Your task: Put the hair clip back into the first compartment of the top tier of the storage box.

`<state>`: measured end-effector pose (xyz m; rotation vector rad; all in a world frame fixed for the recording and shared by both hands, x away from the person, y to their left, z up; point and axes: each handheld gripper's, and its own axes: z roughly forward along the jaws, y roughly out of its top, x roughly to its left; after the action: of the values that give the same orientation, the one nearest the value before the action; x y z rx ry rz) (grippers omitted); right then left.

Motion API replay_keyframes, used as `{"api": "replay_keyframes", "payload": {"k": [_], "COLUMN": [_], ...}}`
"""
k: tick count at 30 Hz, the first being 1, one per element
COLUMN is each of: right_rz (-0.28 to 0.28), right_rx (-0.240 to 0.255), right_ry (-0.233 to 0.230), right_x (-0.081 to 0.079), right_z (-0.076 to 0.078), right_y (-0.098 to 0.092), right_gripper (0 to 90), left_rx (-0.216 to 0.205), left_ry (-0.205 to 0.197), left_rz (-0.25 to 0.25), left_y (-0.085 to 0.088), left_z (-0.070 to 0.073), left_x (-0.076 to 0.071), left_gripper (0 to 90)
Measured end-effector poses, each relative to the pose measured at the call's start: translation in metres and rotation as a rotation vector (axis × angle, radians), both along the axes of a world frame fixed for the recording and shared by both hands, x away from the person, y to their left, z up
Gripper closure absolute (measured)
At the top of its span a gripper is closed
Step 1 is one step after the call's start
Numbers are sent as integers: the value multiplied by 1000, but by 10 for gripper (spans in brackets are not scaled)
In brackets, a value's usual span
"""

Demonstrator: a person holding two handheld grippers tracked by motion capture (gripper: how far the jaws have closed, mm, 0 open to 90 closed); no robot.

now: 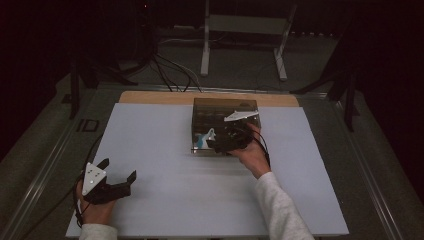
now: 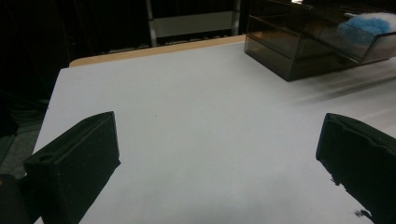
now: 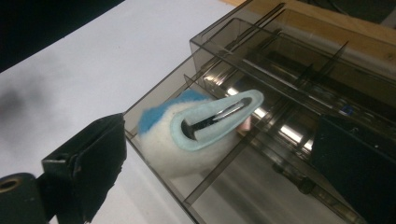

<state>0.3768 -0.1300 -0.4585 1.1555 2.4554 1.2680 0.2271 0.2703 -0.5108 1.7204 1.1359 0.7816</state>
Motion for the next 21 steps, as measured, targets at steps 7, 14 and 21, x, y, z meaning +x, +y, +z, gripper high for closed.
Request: {"api": "replay_keyframes", "payload": {"k": [7, 14, 21], "right_rz": [-23, -37, -46], "right_rx": [12, 18, 17], "right_ry": [-14, -22, -21], "right_x": [-2, -4, -6], "right_z": [2, 4, 3], "right_y": [-5, -9, -13], "right_gripper": [26, 11, 0], "left_rx": [0, 0, -1], "left_ry": [0, 0, 0], "left_rz": [0, 0, 0], "left_y": [0, 0, 0], "left_z": [0, 0, 0], "left_x": [0, 0, 0], "left_gripper": [6, 6, 6]}}
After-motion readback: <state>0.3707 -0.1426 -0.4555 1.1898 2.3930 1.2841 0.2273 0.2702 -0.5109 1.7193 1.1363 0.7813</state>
